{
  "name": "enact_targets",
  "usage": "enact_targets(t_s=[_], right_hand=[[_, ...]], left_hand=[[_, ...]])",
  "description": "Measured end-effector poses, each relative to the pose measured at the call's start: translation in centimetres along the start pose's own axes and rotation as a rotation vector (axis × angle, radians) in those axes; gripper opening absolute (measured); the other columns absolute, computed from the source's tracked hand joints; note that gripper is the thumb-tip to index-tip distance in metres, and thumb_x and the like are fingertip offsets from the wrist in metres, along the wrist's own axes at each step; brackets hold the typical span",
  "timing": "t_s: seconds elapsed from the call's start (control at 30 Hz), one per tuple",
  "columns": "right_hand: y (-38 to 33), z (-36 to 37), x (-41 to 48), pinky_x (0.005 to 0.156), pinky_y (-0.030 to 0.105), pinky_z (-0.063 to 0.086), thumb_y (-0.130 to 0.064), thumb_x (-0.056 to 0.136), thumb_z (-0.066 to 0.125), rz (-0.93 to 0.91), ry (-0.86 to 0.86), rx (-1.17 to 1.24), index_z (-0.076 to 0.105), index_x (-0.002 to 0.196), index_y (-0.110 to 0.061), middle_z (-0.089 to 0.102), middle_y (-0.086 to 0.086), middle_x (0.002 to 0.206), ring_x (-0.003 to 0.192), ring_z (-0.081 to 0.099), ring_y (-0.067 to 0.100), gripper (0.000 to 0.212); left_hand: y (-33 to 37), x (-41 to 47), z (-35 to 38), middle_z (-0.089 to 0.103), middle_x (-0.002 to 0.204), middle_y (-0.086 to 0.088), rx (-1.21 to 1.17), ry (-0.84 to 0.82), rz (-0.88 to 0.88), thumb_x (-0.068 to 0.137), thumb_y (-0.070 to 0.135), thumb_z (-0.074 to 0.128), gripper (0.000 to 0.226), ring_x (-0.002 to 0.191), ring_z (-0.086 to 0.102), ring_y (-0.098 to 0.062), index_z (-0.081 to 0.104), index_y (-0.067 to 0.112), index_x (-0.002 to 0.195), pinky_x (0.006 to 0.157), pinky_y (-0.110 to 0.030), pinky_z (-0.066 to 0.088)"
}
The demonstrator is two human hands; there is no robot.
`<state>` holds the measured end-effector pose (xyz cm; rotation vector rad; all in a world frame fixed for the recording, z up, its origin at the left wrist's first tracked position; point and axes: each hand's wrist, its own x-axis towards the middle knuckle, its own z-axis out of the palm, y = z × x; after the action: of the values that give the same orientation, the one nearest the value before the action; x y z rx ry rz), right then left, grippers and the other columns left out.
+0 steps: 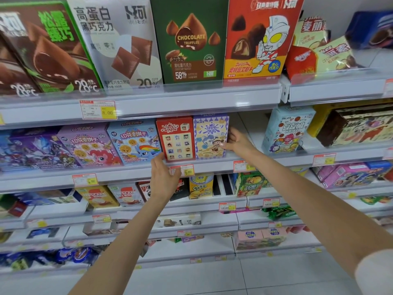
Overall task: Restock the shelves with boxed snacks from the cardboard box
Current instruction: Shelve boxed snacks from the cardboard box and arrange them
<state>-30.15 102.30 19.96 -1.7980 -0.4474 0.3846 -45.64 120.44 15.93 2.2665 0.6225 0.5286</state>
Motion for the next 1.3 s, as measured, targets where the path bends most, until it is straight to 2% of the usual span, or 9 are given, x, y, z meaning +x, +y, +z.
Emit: enact_targets(t_s=[0.23,0.37,0.47,0.6,0.73,0.9,1.0,1.17,1.3], right_hand=[[1.8,0.3,-3.6,0.101,0.036,0.042,-0.010,0.087,0.064,-0.165,0.240,-0.428,0.040,0.137,-0.009,0.053,0.010,0.129,0.119,0.051,0.022,0.056],[3.4,-0.2,-9.2,0.101,0.037,0.040,-0.004,0.088,0.060,-0.325,0.277,-0.640,0.045,0.134,-0.008,0.052,0.012,0.127,0.118,0.047,0.026,0.049],[4.6,-0.4,-14.0,0.093,0.039,0.044,-0.005,0.087,0.059,-0.344,0.266,-0.770,0.051,0.129,-0.007,0.055,0.011,0.122,0.111,0.052,0.028,0.042],[7.9,-1.3,-20.6,0.074,0.033,0.052,-0.015,0.087,0.050,-0.213,0.309,-0.781,0.052,0.123,-0.017,0.059,0.008,0.115,0.097,0.061,0.030,0.036],[10.9,-3.3,-27.9,0.083,0.025,0.043,-0.011,0.091,0.052,0.035,0.457,-0.732,0.050,0.131,-0.020,0.052,-0.002,0.128,0.115,0.050,0.019,0.041],[14.6,-6.0,-37.1,0.078,0.029,0.052,-0.013,0.089,0.058,0.281,0.651,-0.648,0.053,0.126,-0.025,0.055,-0.008,0.122,0.105,0.058,0.015,0.039],[16.4,-8.4,-42.1,0.082,0.018,0.046,-0.016,0.092,0.055,0.425,0.763,-0.588,0.050,0.125,-0.036,0.050,-0.017,0.121,0.109,0.055,0.008,0.038],[20.1,-13.6,-48.9,0.074,0.006,0.041,-0.013,0.086,0.063,0.601,0.933,-0.413,0.034,0.112,-0.062,0.040,-0.039,0.118,0.095,0.056,-0.003,0.063],[23.2,-20.2,-53.3,0.075,0.007,0.042,-0.011,0.084,0.065,0.631,1.013,-0.382,0.026,0.105,-0.079,0.042,-0.037,0.116,0.100,0.048,-0.015,0.081]], left_hand=[[0.8,-2.7,-0.1,0.047,0.123,-0.014,0.211,0.032,0.354,0.086,0.013,0.062,0.044,0.098,0.059,-0.028,0.046,0.002,0.125,0.060,-0.028,0.047],[2.5,-4.9,1.0,0.061,0.102,-0.011,0.375,0.014,0.682,0.073,0.008,0.073,0.042,0.083,0.062,-0.029,0.057,0.004,0.112,0.066,-0.035,0.050],[3.5,-7.0,2.8,0.063,0.092,-0.004,0.495,-0.049,0.871,0.069,0.014,0.075,0.032,0.082,0.060,-0.026,0.064,0.011,0.099,0.074,-0.035,0.039],[3.9,-10.8,6.7,0.063,0.089,0.000,0.475,-0.187,1.012,0.075,0.019,0.063,0.016,0.083,0.057,-0.024,0.065,0.016,0.091,0.074,-0.033,0.032],[5.4,-14.6,11.5,0.061,0.091,0.002,0.344,-0.345,1.080,0.078,0.026,0.047,0.023,0.086,0.052,-0.021,0.062,0.019,0.094,0.073,-0.030,0.032],[10.5,-20.5,18.0,0.060,0.094,0.006,0.186,-0.527,1.205,0.081,0.031,0.040,0.028,0.091,0.048,-0.015,0.061,0.023,0.097,0.079,-0.028,0.032],[15.0,-24.5,21.7,0.058,0.096,0.008,0.027,-0.650,1.274,0.080,0.030,0.042,0.023,0.093,0.044,-0.010,0.052,0.026,0.100,0.082,-0.024,0.030],[22.1,-30.4,28.7,0.055,0.094,0.008,-0.002,-0.809,1.380,0.081,0.031,0.043,0.019,0.084,0.043,-0.007,0.051,0.027,0.097,0.073,-0.023,0.027],[28.3,-34.5,35.4,0.055,0.094,0.008,0.000,-0.897,1.387,0.081,0.031,0.043,0.020,0.083,0.053,-0.011,0.056,0.025,0.095,0.072,-0.020,0.036]])
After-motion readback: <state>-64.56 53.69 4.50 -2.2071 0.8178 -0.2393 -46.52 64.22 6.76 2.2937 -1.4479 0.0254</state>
